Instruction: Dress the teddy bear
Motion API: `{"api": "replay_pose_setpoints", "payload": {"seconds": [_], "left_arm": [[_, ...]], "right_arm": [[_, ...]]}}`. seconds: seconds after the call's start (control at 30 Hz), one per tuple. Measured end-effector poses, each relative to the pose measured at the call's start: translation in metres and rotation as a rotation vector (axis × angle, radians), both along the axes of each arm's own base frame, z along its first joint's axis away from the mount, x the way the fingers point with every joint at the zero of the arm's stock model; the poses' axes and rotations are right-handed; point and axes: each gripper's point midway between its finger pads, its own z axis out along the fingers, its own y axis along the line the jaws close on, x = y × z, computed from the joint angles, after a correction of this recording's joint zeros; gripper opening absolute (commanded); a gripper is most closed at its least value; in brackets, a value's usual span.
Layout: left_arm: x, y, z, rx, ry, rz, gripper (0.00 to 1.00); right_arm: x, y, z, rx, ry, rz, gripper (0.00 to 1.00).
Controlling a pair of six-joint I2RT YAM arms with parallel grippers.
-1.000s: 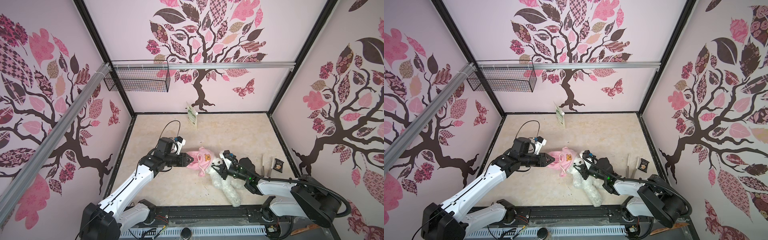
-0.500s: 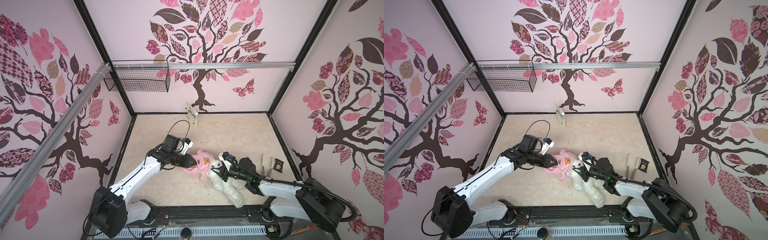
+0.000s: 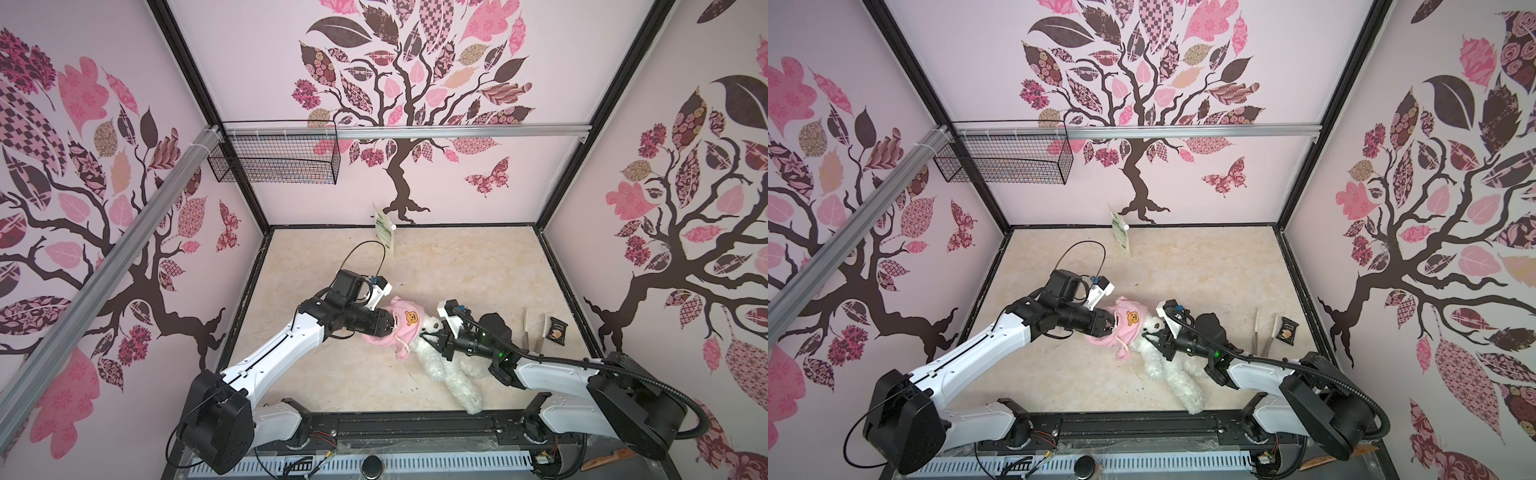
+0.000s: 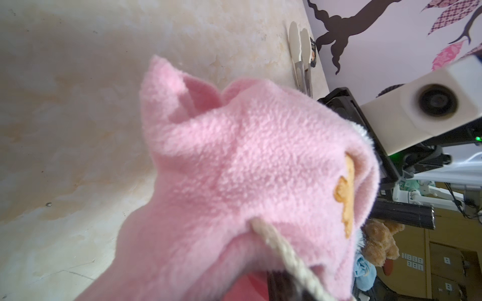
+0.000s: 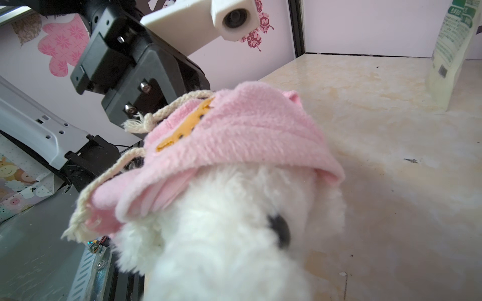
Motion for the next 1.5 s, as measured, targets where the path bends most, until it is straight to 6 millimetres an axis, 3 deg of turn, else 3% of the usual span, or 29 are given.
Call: {"api": "replay_pose_setpoints", "payload": {"seconds": [0.3,0.97,1.17,1.5], "left_arm": [[0.001,-0.009,0.016,-0.097,0.014,-0.019,0.39],[-0.013,-0.033,-0.003,-0.124,0.121,-0.090,0.55],[-0.014,-0.035,-0.011,-0.125,0.158,-0.080,0.40],[-0.013,-0.035,-0.008,-0.139,0.156,-0.068,0.12]], "right_arm": [[-0.006,0.003,-0.006,-0.032,-0.012,0.024,0.15],[-0.010,0.019,-0.006,-0.095,-0.016,0.058,0.20],[-0.007,0.022,-0.013,-0.116,0.014,0.062,0.23],[-0.007,0.024,-0.020,-0.132,0.009,0.075,0.30]]}}
